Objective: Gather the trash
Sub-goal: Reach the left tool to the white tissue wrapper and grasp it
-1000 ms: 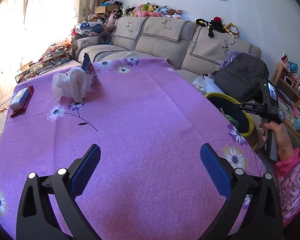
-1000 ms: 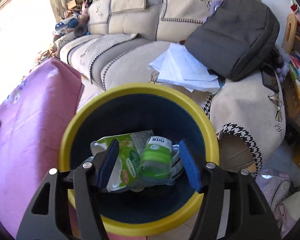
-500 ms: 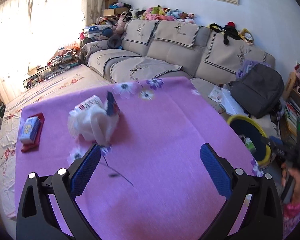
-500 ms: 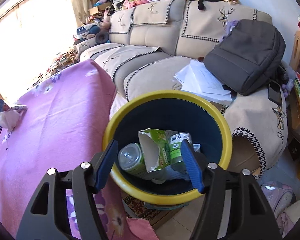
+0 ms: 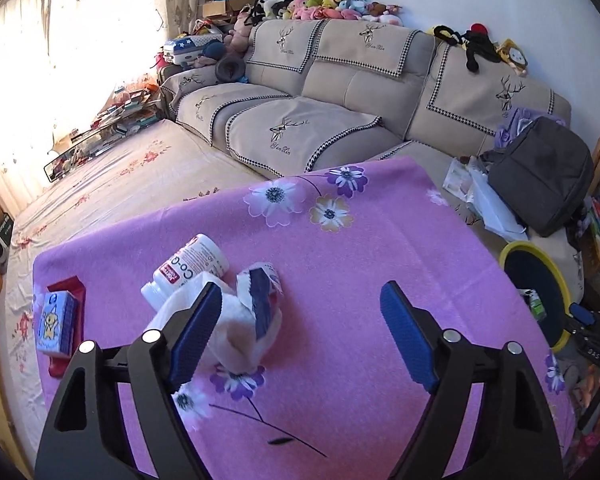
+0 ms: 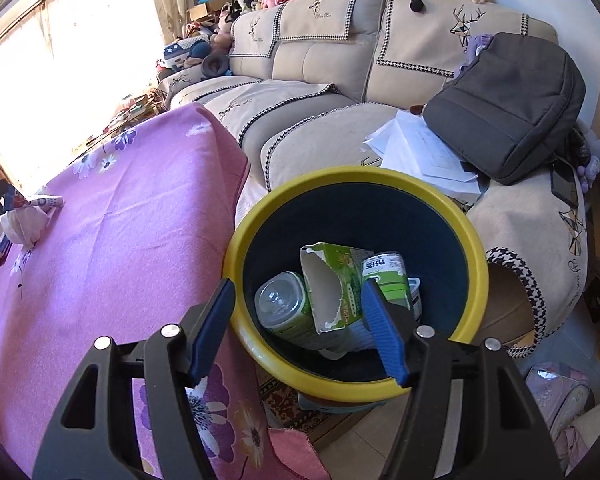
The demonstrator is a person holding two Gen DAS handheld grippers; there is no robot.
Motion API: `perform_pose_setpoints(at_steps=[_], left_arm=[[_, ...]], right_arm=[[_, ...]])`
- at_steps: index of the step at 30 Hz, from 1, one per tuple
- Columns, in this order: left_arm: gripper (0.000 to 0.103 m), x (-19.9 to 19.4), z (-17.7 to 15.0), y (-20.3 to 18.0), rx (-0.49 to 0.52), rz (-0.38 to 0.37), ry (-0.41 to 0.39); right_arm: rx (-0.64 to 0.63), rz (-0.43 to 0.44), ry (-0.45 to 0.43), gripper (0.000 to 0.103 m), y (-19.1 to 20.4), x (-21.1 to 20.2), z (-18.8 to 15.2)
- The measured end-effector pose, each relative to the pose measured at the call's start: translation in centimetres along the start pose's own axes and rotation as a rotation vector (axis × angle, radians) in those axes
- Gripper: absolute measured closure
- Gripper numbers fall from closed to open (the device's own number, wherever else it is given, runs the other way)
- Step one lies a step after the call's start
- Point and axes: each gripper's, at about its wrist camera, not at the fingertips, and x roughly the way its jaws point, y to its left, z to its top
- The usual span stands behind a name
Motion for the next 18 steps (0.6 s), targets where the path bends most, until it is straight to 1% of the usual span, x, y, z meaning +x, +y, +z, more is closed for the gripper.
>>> perform_pose_setpoints(at_steps=[1, 3, 10, 12, 13, 15, 16, 17, 18], left_arm=[[0.027, 0.5, 0.1, 0.1, 0.007, 0.002, 0.006], [0.033, 1.2, 0.3, 0.2, 0.022, 0.002, 0.016], [0.050, 2.6, 0.4, 0.6, 0.020, 0.008, 0.054], [0.058, 2.7, 0.3, 0.7, 0.020, 0.001, 0.060], [0.060, 2.8, 0.3, 0.7, 0.020, -0.003, 0.064], [0.073, 3.0, 0.2, 0.8, 0.018, -0.006, 0.073], [0.077, 3.2, 0.2, 0.9, 0.015, -0.009, 0.080], [0.078, 3.4, 0.1, 0.9, 0.012, -0.009, 0.085], [0.081, 3.5, 0.0, 0.9, 0.014, -0.006, 0.087]], right_arm=[[-0.001, 0.000, 0.001, 0.041, 0.1, 0.0, 0.0], [-0.004, 0.001, 0.005, 0.041, 0.3, 0.2, 0.1], [-0.013, 0.009, 0.015, 0.041, 0.8, 0.5, 0.1], [-0.017, 0.011, 0.015, 0.041, 1.0, 0.4, 0.1], [-0.018, 0.012, 0.014, 0.041, 1.0, 0.4, 0.1], [-0.020, 0.013, 0.011, 0.041, 1.1, 0.2, 0.2], [-0.020, 0.014, 0.009, 0.041, 1.1, 0.2, 0.1], [-0.019, 0.015, 0.007, 0.041, 1.2, 0.1, 0.1], [-0.019, 0.015, 0.006, 0.041, 1.2, 0.0, 0.1]])
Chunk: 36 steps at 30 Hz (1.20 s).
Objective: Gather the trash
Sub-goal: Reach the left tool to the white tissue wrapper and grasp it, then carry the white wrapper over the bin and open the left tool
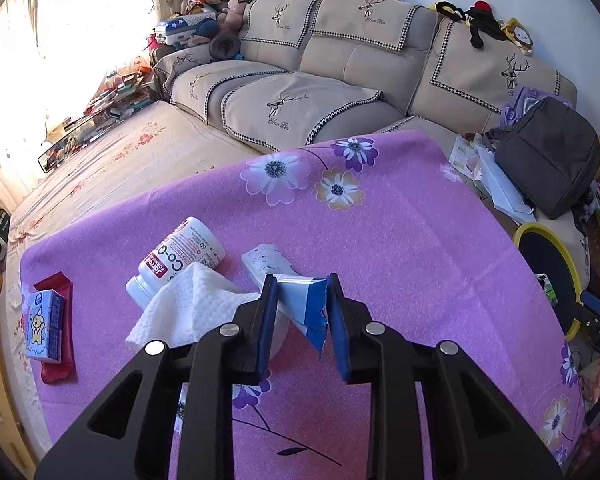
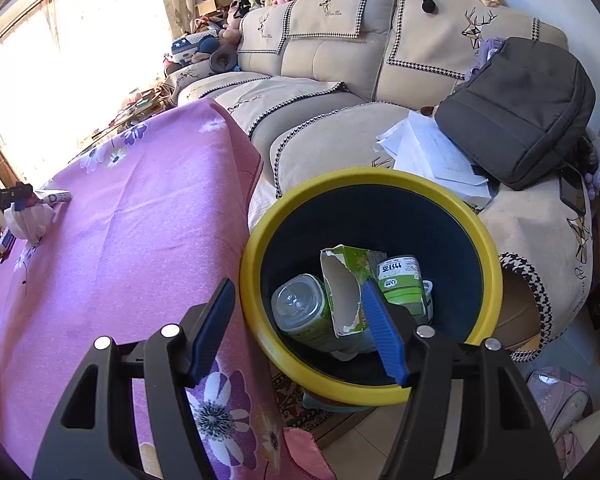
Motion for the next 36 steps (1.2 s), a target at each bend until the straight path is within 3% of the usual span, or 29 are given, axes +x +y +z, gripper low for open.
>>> perform_pose_setpoints(at_steps=[9, 17, 27, 36], left_arm=[[0.087, -2.1, 0.2, -2.1, 0.071, 0.018, -0.070], [0.087, -5.9, -0.5, -7.2, 0.136, -0.057, -0.135], [0.087, -6.9, -1.6, -16.6, 0.255, -0.195, -0.126], [0.087, -4.9, -1.3, -26.4, 0.366, -0.299, -0.096]], right_arm=[[0.002, 0.005, -0.015, 0.041, 0.0, -0.9, 0.1], [0.007, -0.006, -0.047, 0.041, -0.3, -2.4, -0.2], [0.055, -0.039, -0.069, 0.041, -3.0, -4.5, -2.0], [0.137, -0.068, -0.091, 0.041, -7.3, -6.2, -3.7]])
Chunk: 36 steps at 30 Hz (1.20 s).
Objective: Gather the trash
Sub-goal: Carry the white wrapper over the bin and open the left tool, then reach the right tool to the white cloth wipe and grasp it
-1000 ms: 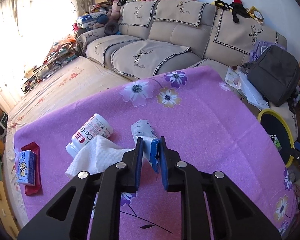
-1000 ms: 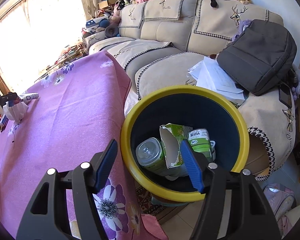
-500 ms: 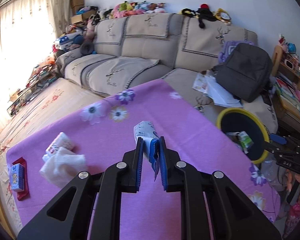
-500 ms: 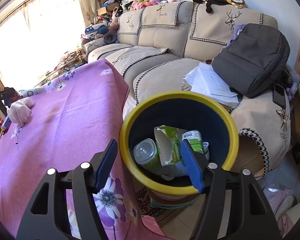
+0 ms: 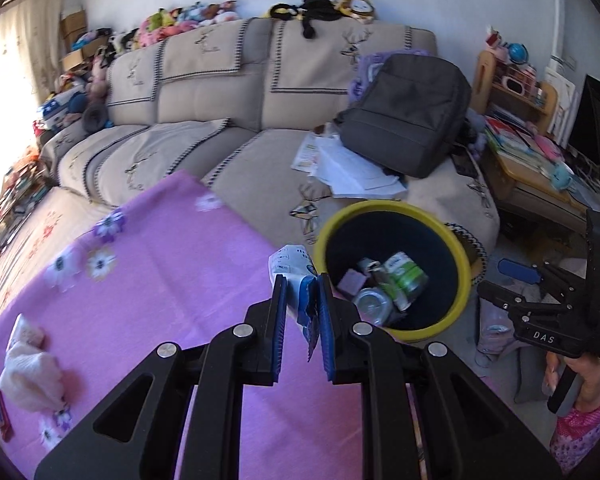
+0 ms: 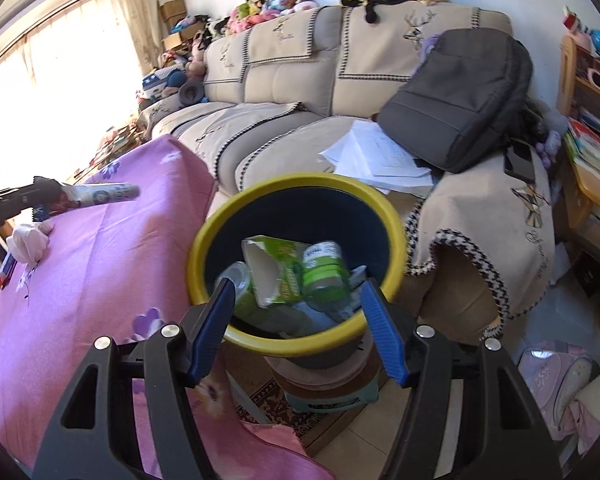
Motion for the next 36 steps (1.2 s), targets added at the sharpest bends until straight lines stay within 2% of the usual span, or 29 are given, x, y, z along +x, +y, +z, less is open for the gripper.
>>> perform_pose_setpoints(at_steps=[9, 15, 20, 22, 23, 24, 28, 36], left_arm=[[0.087, 7.7, 3.3, -7.0, 0.061, -0.101, 0.080], [0.087, 13.2, 4.5, -9.9, 0.071, -0.106, 0.136], [0.086, 16.3, 4.8, -10.6, 0.057, -0.088, 0.168], [0.076, 16.9, 4.7, -10.3, 0.043, -0.075, 0.163], [0.053, 16.9, 4.7, -10.2, 0.035, -0.061, 0.154], [0.038, 16.7, 4.6, -10.0, 0.023, -0.046, 0.140], [0.035, 13.0, 3.7, -8.9, -0.001, -0.023, 0.052], [0.016, 1.0, -0.6, -4.8, -0.106, 0.012, -0.139]], right_arm=[[0.085, -0.032, 0.007, 0.041, -4.5, -0.5, -1.1], [0.114, -0.033, 0.020, 0.041, -5.9, -0.1, -1.7], [0.126, -0.030, 0.026, 0.041, -6.3, 0.1, -1.9], [0.127, -0.025, 0.027, 0.041, -6.2, 0.0, -1.9], [0.127, -0.023, 0.027, 0.041, -6.1, 0.0, -1.9], [0.127, -0.020, 0.026, 0.041, -6.0, 0.0, -2.0], [0.123, -0.010, 0.025, 0.041, -5.6, -0.2, -2.1], [0.084, 0.022, 0.043, 0.040, -3.2, 0.2, -2.1]])
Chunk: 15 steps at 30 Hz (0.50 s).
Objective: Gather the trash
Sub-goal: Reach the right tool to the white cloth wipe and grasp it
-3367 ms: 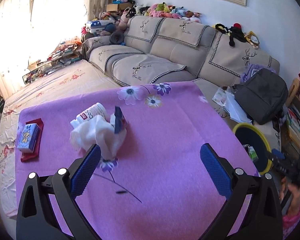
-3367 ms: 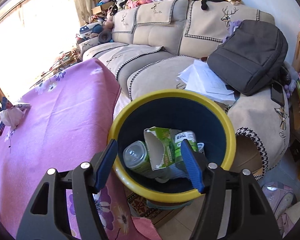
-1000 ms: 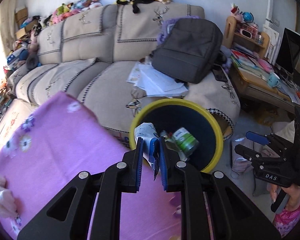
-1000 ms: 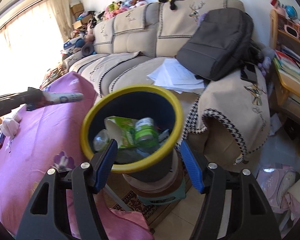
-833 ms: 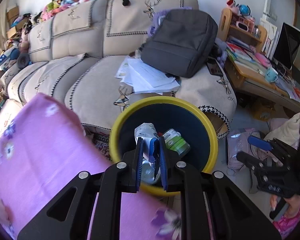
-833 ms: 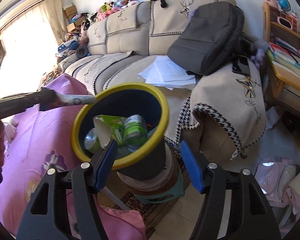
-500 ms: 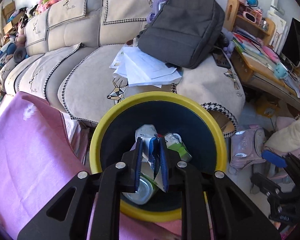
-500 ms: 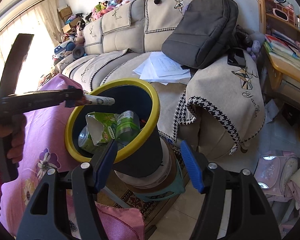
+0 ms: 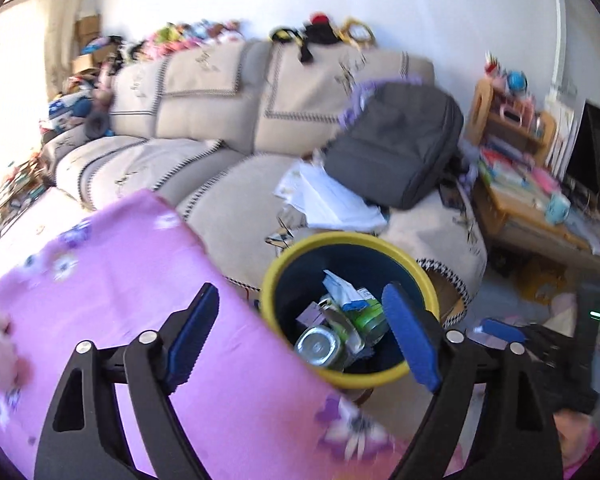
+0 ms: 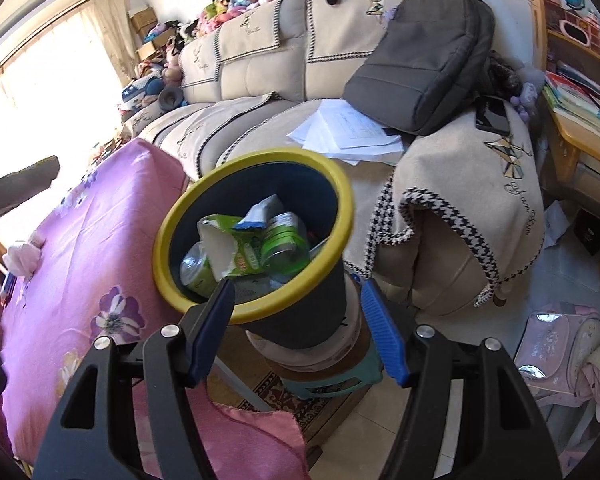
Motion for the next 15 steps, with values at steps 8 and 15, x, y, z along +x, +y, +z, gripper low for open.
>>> perform_pose_setpoints(at_steps=[8, 15], left_arm=[[0.009, -11.0, -5.2, 6.6, -0.128, 0.150, -0.110], [0.008, -17.8, -11.7, 14.1, -0.301, 0.317, -0.123]], right_arm=[[-0.098, 0.052, 0.014, 0.040, 4.9, 0.3, 0.4], [-0.247, 0.185, 0.038, 0.038, 13.4, 0.9, 0.9]])
